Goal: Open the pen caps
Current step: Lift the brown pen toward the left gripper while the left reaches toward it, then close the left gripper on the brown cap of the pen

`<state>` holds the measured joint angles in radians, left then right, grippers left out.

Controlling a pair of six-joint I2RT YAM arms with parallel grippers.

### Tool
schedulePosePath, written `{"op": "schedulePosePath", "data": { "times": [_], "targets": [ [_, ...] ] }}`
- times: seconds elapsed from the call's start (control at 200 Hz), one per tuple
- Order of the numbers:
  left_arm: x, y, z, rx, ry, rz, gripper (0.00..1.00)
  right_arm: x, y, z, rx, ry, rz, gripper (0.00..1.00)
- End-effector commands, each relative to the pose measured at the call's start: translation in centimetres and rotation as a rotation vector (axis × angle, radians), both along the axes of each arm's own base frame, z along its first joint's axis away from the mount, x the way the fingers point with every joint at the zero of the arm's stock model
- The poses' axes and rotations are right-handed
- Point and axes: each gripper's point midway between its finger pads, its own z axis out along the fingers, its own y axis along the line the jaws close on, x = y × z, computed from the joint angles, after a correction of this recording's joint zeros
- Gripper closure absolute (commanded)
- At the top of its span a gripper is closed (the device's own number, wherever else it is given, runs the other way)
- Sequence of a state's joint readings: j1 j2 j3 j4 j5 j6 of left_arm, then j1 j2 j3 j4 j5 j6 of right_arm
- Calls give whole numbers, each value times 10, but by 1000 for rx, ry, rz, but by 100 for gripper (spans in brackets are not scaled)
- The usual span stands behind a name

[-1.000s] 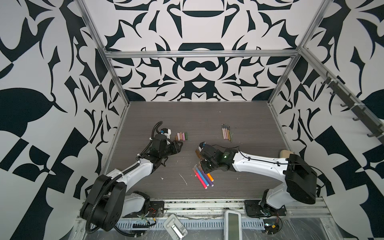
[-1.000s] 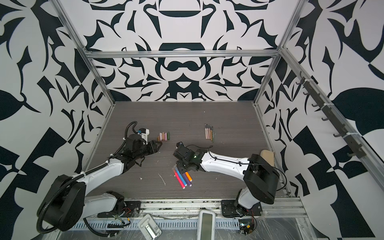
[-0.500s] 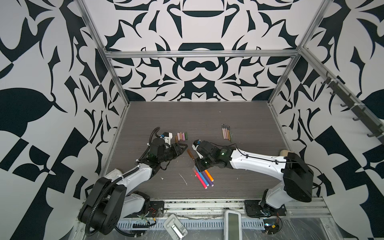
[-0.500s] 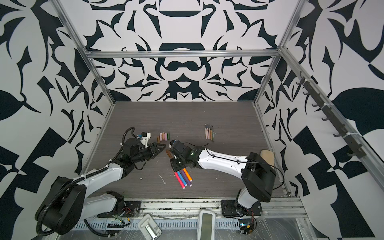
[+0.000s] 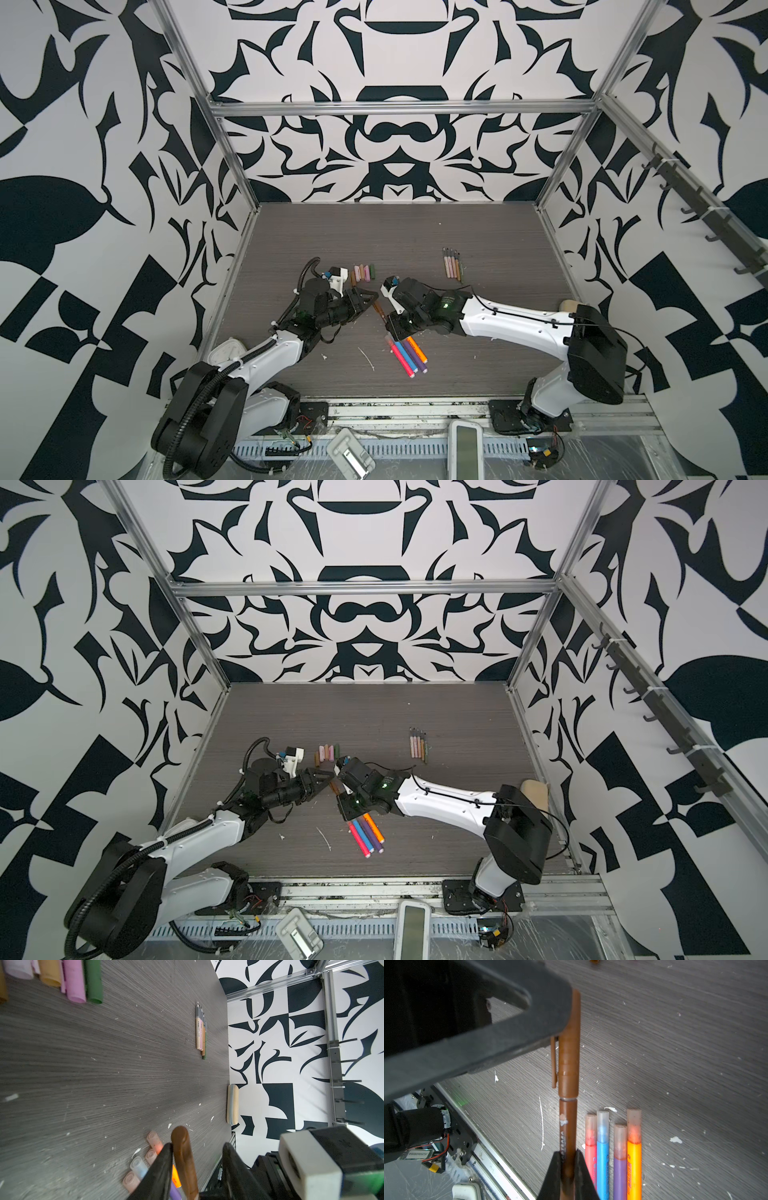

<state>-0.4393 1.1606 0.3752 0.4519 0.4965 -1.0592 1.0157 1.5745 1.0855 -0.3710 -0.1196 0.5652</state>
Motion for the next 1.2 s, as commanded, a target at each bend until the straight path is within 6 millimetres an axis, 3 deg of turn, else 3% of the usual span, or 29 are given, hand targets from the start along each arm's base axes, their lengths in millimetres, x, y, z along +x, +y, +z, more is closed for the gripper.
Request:
{"op": "schedulePosePath", "data": {
  "times": [0.0,0.675,0.91,1.005,1.11,1.195],
  "targets": [
    [-6,-5,9,-26,-14,-25,59,5,8,22,65,-33,-4,95],
    [-14,-12,6,-21,-5,-52,59,2,6,39,121,-57,2,97],
    [-13,-12,6,-20,-8,-52,72,0,8,37,129,-45,10,98],
    [-13,-12,7,-21,-13,-53,84,0,8,36,126,-46,10,98],
    [-14,-12,7,-22,-15,-56,100,0,7,35,119,-46,8,92],
    [-15,-12,6,-20,-10,-58,100,-1,7,33,116,-44,11,84]
  ]
}}
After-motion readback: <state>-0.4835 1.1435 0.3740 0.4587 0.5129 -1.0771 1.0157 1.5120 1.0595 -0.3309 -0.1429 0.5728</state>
